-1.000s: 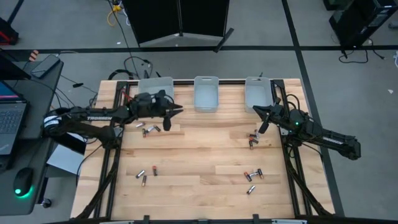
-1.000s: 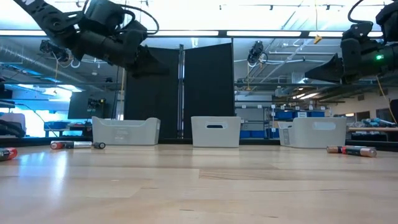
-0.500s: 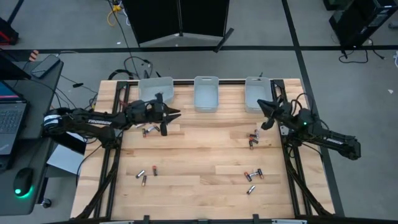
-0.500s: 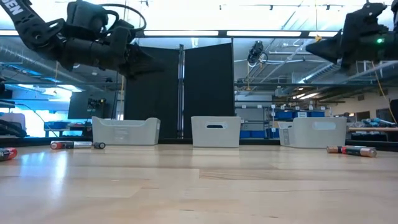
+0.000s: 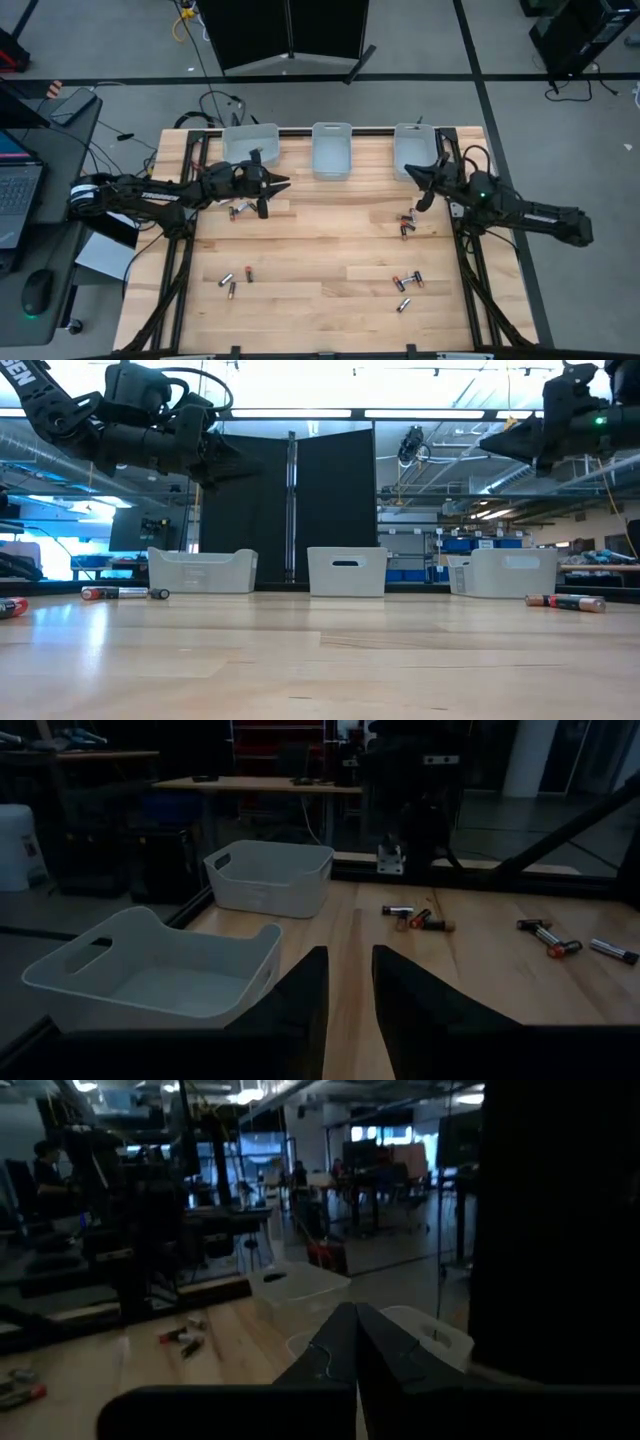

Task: Sort batteries
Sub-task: Put the black silver battery into the right bin

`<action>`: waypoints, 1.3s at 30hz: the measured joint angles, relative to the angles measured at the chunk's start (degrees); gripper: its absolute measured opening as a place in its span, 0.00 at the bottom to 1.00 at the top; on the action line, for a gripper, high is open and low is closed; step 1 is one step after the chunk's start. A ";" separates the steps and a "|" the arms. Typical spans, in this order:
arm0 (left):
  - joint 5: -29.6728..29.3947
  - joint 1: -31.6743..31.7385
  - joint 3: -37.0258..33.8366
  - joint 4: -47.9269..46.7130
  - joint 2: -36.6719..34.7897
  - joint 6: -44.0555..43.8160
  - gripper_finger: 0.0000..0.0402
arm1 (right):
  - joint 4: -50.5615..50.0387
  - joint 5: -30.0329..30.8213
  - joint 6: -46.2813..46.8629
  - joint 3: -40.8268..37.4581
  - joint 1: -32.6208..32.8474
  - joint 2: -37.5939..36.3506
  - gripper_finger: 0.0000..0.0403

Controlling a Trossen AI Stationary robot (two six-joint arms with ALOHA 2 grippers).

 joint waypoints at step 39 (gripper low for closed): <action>0.00 0.00 0.07 -0.61 0.00 6.20 0.22 | -44.08 11.15 27.87 35.90 24.87 39.85 0.03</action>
